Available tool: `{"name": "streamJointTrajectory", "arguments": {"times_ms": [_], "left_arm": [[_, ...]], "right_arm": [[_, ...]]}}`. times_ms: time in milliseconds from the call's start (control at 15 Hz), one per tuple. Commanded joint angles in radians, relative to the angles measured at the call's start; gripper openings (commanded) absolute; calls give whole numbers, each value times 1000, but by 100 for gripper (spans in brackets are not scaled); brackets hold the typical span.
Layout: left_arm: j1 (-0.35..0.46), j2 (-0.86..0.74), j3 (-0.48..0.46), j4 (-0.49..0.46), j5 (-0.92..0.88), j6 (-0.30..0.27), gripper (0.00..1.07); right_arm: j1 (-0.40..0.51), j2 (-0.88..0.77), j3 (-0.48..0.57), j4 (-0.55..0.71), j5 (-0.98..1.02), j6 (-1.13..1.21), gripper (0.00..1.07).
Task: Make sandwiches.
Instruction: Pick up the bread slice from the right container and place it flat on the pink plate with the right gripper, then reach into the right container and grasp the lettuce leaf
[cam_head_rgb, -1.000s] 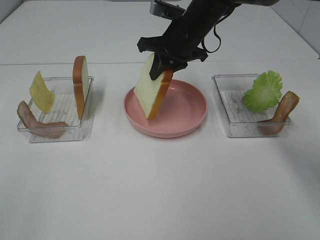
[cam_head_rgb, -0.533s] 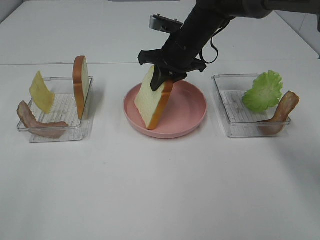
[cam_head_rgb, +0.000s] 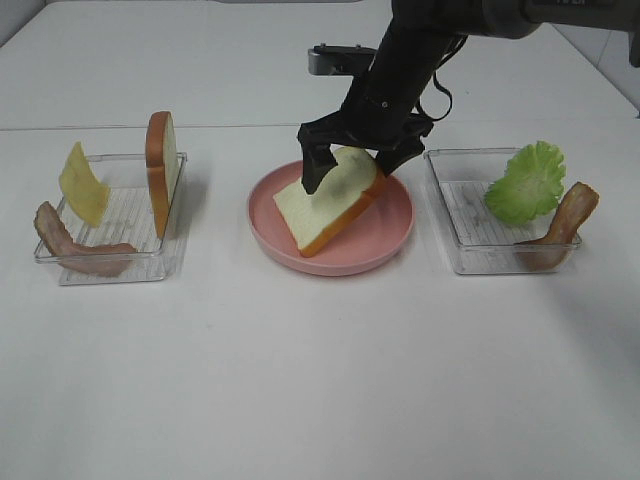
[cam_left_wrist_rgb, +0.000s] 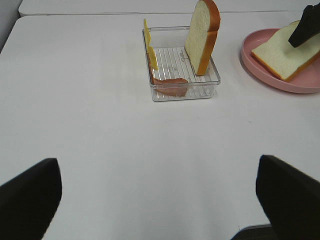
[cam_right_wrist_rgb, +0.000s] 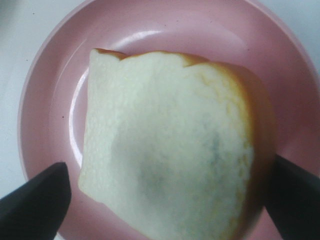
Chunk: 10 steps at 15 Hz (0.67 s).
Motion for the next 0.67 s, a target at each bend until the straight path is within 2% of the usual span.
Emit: {"name": "streamJointTrajectory", "arguments": {"times_ms": [67, 200, 533, 667], "left_arm": [[6, -17, 2, -3, -4, 2, 101], [6, -17, 2, -3, -4, 2, 101], [6, -17, 2, -3, -4, 3, 101], [6, -17, 2, -3, -4, 3, 101]], "right_arm": [[-2, -56, -70, -88, 57, 12, 99], [-2, -86, -118, -147, 102, 20, 99], [-5, -143, -306, -395, 339, 97, 99], [-5, -158, -306, -429, 340, 97, 99]]}}
